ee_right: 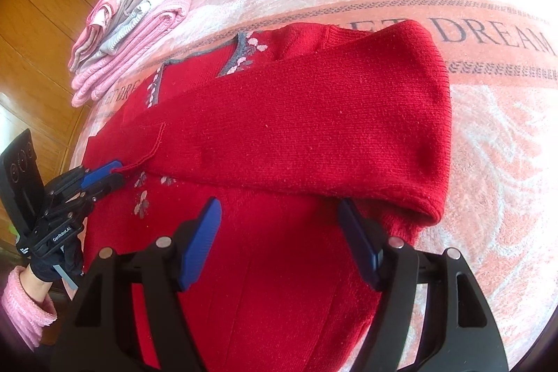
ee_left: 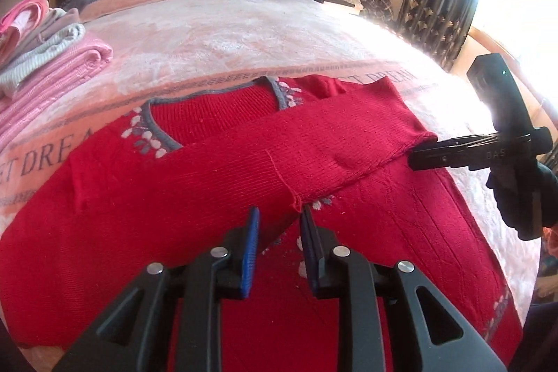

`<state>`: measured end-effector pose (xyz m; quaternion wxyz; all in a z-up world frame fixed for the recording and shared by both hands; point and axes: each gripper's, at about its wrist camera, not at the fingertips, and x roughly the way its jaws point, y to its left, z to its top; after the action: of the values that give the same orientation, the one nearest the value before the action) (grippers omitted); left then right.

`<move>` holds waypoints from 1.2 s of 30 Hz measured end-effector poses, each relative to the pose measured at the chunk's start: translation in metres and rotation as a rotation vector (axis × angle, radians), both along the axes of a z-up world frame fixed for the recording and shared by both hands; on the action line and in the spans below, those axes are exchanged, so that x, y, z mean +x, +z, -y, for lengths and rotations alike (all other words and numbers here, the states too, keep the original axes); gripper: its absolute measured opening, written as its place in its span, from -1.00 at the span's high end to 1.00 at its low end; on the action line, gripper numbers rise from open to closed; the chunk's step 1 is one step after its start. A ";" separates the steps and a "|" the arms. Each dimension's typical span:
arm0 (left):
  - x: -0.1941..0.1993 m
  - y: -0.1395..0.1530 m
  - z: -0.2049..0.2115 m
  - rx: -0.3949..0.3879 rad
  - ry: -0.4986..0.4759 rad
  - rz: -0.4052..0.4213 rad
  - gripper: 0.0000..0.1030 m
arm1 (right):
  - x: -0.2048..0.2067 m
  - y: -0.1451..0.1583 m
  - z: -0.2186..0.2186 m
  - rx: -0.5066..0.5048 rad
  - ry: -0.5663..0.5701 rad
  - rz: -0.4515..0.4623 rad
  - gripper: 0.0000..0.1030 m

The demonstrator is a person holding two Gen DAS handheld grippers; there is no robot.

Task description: Fold small clothes

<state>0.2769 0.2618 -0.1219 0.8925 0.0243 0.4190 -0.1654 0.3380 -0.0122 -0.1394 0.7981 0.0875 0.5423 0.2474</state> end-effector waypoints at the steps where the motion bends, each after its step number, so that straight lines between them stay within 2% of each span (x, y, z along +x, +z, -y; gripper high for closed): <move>1: -0.001 0.002 -0.005 -0.025 0.012 -0.005 0.54 | 0.001 0.002 -0.002 0.006 0.001 0.000 -0.36; 3: -0.001 0.009 -0.027 -0.074 0.072 -0.007 0.51 | 0.002 0.007 -0.009 0.016 0.008 0.005 -0.36; 8: -0.008 0.025 -0.114 -0.149 0.329 0.032 0.33 | 0.005 0.016 -0.033 0.076 0.042 -0.021 -0.36; 11: -0.013 0.021 -0.161 -0.096 0.501 0.007 0.33 | 0.008 0.018 -0.056 0.109 0.070 -0.060 -0.34; 14: -0.015 0.001 -0.200 -0.050 0.653 -0.094 0.32 | 0.009 0.017 -0.082 0.133 0.108 -0.093 -0.30; 15: -0.013 -0.012 -0.209 -0.039 0.669 -0.160 0.36 | 0.009 0.017 -0.091 0.137 0.121 -0.100 -0.26; 16: -0.016 -0.016 -0.212 -0.051 0.651 -0.150 0.36 | 0.009 0.018 -0.100 0.139 0.134 -0.103 -0.24; 19: -0.023 -0.012 -0.207 -0.018 0.595 -0.127 0.26 | 0.012 0.020 -0.122 0.139 0.164 -0.100 -0.16; 21: -0.028 -0.003 -0.207 -0.046 0.582 -0.093 0.23 | 0.016 0.019 -0.131 0.134 0.164 -0.109 -0.14; 24: -0.040 0.009 -0.213 -0.089 0.598 -0.039 0.11 | 0.023 0.012 -0.140 0.128 0.149 -0.140 0.01; 30: -0.051 0.016 -0.231 -0.085 0.661 0.001 0.07 | 0.025 0.002 -0.157 0.132 0.159 -0.160 0.21; 32: -0.054 0.015 -0.239 -0.097 0.689 -0.005 0.07 | 0.023 0.004 -0.164 0.131 0.177 -0.148 0.52; 33: -0.056 0.013 -0.243 -0.104 0.702 -0.010 0.07 | 0.022 0.004 -0.168 0.135 0.188 -0.146 0.80; 34: -0.056 0.012 -0.247 -0.113 0.714 -0.014 0.07 | 0.021 0.006 -0.171 0.140 0.196 -0.142 0.89; 36: -0.058 0.010 -0.253 -0.128 0.738 -0.017 0.07 | 0.018 0.012 -0.173 0.120 0.206 -0.107 0.90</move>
<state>0.2185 0.5144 -0.1122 0.8882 -0.1855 0.3959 0.1415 0.3557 0.1610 -0.1279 0.7316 0.0920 0.5744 0.3553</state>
